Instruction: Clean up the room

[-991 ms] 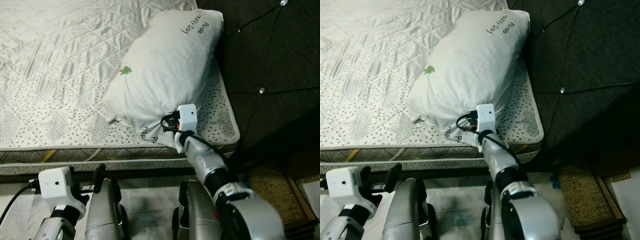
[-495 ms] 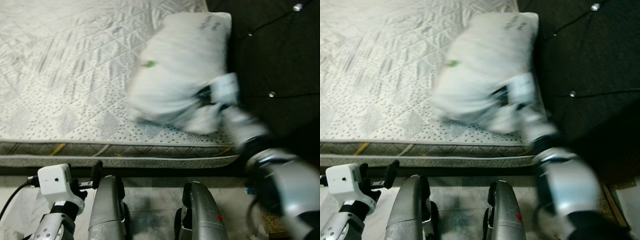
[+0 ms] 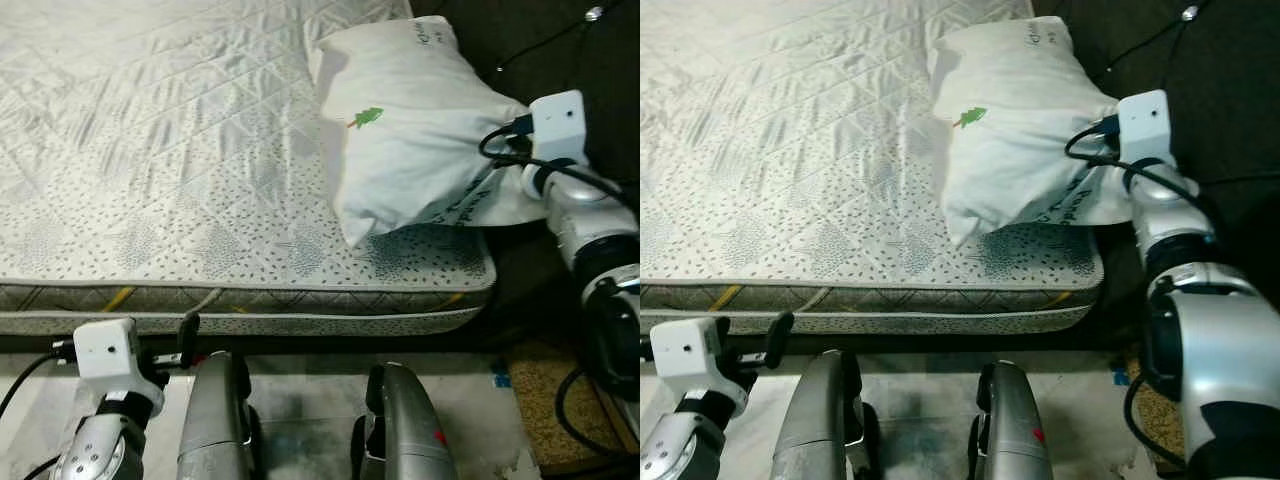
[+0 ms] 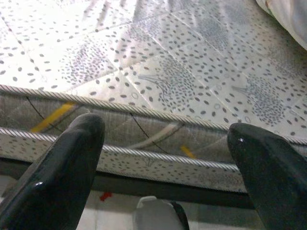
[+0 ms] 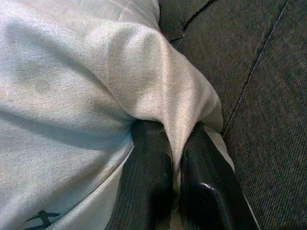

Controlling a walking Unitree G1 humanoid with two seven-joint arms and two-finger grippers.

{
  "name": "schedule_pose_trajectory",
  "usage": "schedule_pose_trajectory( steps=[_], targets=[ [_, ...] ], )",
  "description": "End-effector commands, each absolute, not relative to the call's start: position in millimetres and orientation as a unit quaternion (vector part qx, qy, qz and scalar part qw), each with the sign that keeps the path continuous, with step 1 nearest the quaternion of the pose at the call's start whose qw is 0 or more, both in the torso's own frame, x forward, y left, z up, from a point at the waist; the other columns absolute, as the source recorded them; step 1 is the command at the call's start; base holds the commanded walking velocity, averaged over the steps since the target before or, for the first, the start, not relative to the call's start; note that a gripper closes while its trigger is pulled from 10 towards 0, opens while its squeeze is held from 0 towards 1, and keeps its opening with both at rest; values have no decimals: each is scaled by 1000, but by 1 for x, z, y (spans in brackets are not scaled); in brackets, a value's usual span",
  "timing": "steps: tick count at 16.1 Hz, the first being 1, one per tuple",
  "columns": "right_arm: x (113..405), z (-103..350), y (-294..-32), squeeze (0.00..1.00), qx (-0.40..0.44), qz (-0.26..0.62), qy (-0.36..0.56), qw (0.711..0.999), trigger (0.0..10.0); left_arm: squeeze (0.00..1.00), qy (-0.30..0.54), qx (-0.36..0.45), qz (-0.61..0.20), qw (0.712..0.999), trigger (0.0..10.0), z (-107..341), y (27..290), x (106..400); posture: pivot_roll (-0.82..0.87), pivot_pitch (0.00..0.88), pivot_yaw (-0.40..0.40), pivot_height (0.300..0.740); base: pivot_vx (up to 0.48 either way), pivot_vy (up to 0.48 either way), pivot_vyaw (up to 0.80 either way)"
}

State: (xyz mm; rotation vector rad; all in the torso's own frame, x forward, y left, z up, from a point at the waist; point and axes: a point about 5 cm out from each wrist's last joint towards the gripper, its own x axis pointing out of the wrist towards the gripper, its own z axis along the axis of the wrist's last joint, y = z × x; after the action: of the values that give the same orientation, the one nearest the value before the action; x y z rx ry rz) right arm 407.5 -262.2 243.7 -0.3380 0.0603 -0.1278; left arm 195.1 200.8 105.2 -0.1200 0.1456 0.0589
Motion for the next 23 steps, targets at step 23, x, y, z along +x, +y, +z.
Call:
schedule_pose_trajectory(
  steps=[23],
  targets=[
    [331, 91, -186, 0, 71, -19, 37, 997, 0, 0, 73, -44, 21, 996, 10000, 97, 207, 206, 59, 139, -7, 600, 0, 0, 0]
  ],
)
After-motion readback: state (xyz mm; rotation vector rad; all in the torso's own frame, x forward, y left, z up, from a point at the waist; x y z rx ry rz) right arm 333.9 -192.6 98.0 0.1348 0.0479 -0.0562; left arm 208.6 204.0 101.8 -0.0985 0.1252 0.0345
